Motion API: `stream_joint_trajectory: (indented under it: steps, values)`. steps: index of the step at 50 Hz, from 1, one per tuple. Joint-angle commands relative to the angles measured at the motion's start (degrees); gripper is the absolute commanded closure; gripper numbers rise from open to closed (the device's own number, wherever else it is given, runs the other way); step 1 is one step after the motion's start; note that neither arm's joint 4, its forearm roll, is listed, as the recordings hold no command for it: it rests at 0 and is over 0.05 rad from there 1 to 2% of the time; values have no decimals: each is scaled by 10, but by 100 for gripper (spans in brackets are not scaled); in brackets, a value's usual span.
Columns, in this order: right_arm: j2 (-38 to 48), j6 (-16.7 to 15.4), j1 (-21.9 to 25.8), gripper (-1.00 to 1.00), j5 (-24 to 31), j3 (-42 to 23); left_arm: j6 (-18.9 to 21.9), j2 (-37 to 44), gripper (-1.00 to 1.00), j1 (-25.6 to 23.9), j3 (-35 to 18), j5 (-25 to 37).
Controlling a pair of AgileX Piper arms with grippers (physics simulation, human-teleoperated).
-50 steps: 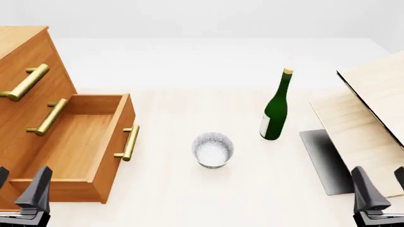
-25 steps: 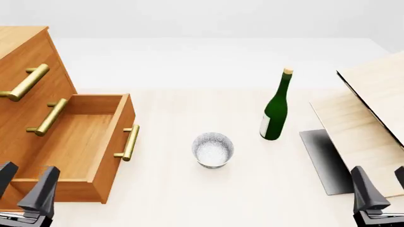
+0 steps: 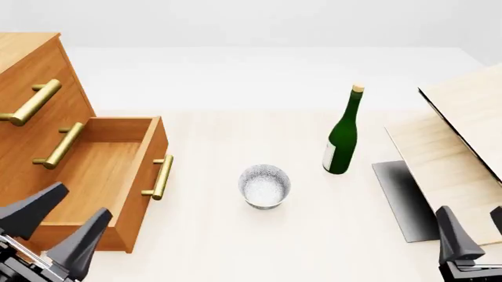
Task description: Put the bowl in the bottom drawer of the cabinet.
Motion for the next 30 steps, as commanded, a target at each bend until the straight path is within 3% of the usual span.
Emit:
stream_joint_trajectory:
  steps: [1, 11, 12, 14, 23, 30]
  values:
    - [2, 0, 0, -100, -2, 0, 6, 72, -100, -39, -56, 5]
    - [0, 0, 0, -100, 0, 0, 3, 162, -100, -75, -139, 8]
    - [1, 0, 0, -100, 0, 0, -7, 177, -100, -82, -188, 37]
    - [0, 0, 0, -100, 0, 0, -11, 184, -100, -83, -164, 13]
    - [1, 0, 0, -100, 0, 0, -9, 289, -100, -102, -215, 13]
    - [0, 0, 0, -100, 0, 0, -14, 323, -100, -99, -264, 33]
